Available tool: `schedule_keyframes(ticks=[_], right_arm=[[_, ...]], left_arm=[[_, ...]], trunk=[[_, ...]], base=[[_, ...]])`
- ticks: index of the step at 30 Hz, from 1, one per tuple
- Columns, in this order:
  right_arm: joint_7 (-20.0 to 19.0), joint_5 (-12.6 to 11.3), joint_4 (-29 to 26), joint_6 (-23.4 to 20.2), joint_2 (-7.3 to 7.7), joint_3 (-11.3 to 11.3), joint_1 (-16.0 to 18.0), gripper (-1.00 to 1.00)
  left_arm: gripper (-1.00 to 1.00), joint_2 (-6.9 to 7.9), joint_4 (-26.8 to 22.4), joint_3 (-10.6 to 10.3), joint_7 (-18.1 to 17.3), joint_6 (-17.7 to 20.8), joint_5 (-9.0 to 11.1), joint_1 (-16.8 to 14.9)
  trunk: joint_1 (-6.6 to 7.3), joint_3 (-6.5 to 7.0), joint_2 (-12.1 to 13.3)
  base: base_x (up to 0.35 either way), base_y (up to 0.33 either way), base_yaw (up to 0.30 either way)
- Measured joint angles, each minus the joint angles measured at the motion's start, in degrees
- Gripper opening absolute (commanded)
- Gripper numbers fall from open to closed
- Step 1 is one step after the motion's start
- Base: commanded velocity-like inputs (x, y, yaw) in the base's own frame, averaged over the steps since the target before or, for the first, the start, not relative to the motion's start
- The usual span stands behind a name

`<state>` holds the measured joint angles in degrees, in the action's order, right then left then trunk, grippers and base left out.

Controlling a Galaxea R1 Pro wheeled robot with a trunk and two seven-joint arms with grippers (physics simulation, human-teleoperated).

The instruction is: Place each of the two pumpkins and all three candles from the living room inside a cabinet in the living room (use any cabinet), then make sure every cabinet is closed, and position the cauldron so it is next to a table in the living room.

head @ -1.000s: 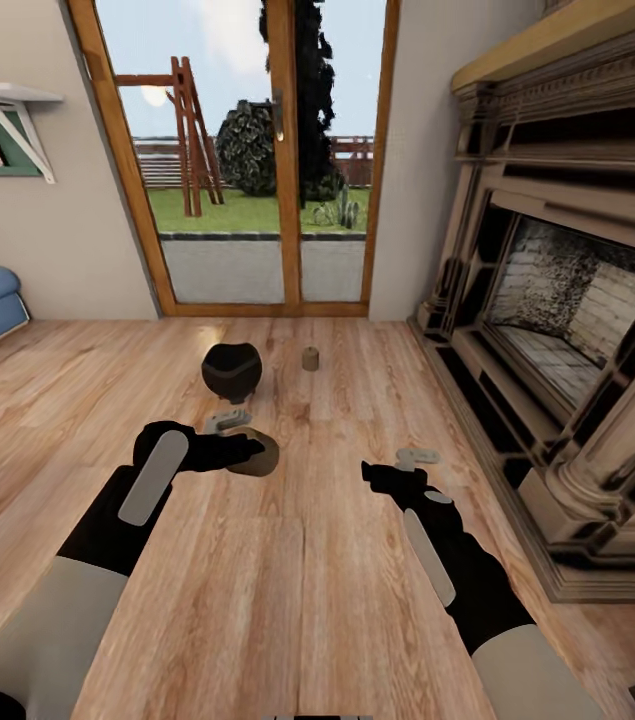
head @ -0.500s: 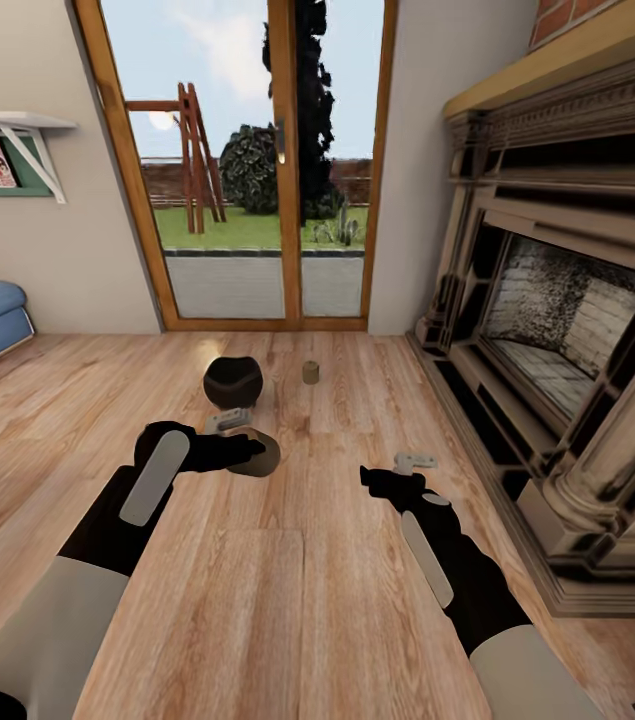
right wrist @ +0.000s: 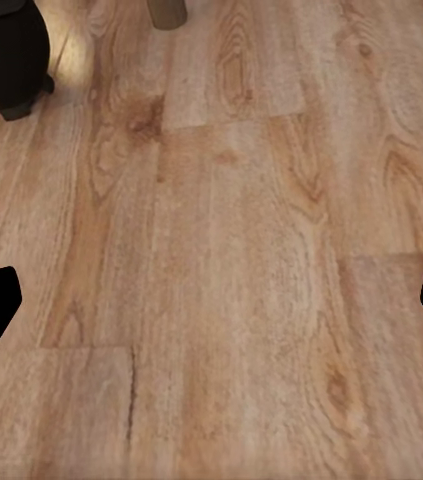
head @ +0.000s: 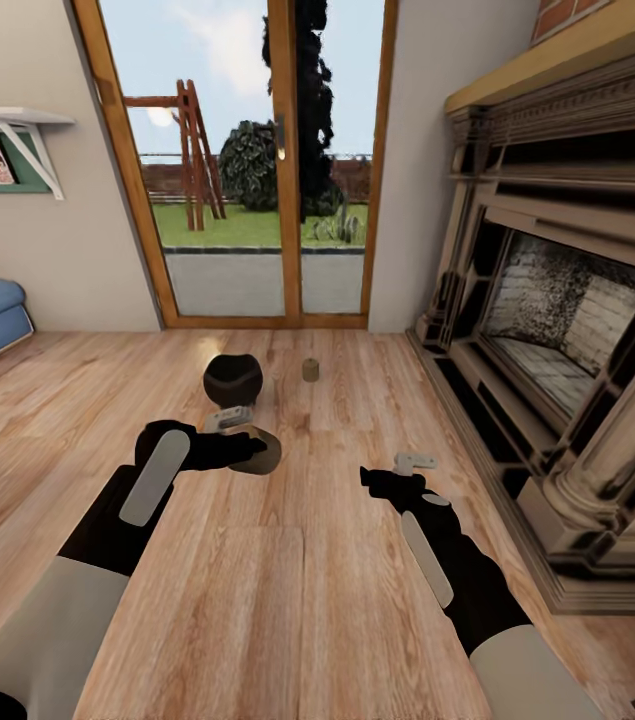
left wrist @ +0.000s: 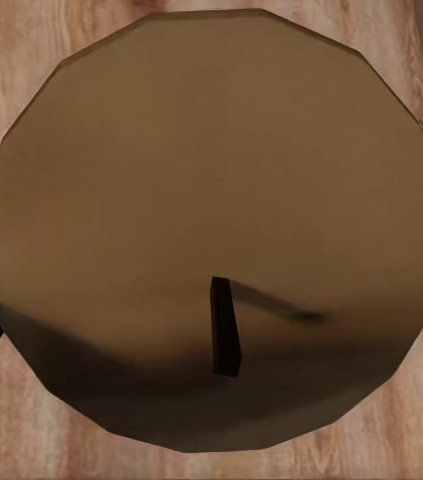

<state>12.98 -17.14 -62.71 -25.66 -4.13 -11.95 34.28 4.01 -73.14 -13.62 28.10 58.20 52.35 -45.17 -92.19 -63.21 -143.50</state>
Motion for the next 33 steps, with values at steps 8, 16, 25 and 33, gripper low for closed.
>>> schedule_keyframes(ticks=[8,16,25,33], right_arm=[[0.0,0.0,0.0,0.0,0.03,0.0,0.0,1.00],[0.0,0.0,-0.1,0.0,0.02,0.0,0.0,1.00],[0.0,0.1,-0.1,0.0,0.01,0.0,0.0,1.00],[0.0,0.1,-0.1,0.0,-0.05,0.0,0.0,1.00]], left_arm=[[-1.00,-0.02,0.1,0.0,0.0,0.0,0.0,0.0],[-1.00,0.02,0.3,0.0,0.0,0.0,0.1,0.0],[-1.00,-0.05,0.6,0.0,0.0,0.0,0.1,0.0],[-1.00,-0.23,0.8,0.1,0.0,0.1,0.1,0.0]], trunk=[[0.08,-0.09,0.0],[0.29,0.94,0.1],[0.52,2.10,0.3],[2.27,2.79,3.5]], base=[[0.000,0.000,0.000],[0.000,0.000,0.000],[0.000,0.000,0.000],[0.000,0.000,0.000]])
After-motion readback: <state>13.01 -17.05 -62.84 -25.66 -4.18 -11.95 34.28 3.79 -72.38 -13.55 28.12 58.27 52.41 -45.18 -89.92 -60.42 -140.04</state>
